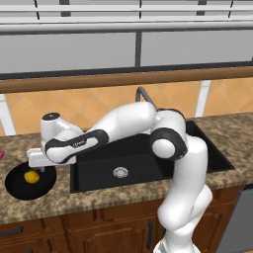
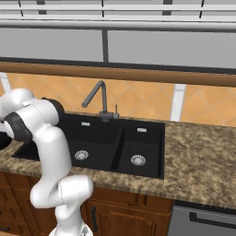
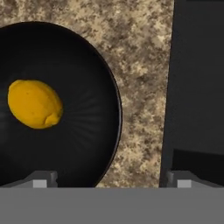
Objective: Pick the lemon from the sink and place it in the bowl. Then pick the bowl and place it in the microwave. Then close the microwave door and press the start button.
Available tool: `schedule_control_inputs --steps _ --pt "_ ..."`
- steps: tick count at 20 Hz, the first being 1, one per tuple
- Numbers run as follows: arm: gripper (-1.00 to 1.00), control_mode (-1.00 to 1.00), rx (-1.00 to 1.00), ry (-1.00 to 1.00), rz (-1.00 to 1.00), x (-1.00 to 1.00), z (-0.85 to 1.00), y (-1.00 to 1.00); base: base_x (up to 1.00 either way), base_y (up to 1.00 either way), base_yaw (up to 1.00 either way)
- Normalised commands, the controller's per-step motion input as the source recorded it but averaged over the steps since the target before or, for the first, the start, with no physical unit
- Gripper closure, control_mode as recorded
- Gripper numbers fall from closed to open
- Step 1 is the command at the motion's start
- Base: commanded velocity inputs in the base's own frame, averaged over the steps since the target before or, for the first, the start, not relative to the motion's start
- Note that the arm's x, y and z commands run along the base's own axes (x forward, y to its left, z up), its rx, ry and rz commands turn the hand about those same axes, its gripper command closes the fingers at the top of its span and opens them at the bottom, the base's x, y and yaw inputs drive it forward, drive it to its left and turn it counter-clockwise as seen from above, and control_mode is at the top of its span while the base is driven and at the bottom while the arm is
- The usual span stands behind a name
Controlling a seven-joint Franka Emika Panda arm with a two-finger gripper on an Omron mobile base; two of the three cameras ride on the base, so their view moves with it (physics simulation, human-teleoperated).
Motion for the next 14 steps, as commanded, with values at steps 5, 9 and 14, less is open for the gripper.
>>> schedule_control_inputs --steps 5,9,14 --pt "-1.00 -1.00 0.00 0.03 -0.01 0.04 0.00 -0.01 0.00 0.00 0.00" --pt "-1.00 -1.00 0.00 0.05 0.00 0.07 -0.07 0.00 0.00 0.00 0.00" --pt "-1.00 -1.00 0.00 0.05 0.00 0.20 -0.15 0.01 0.00 0.00 0.00"
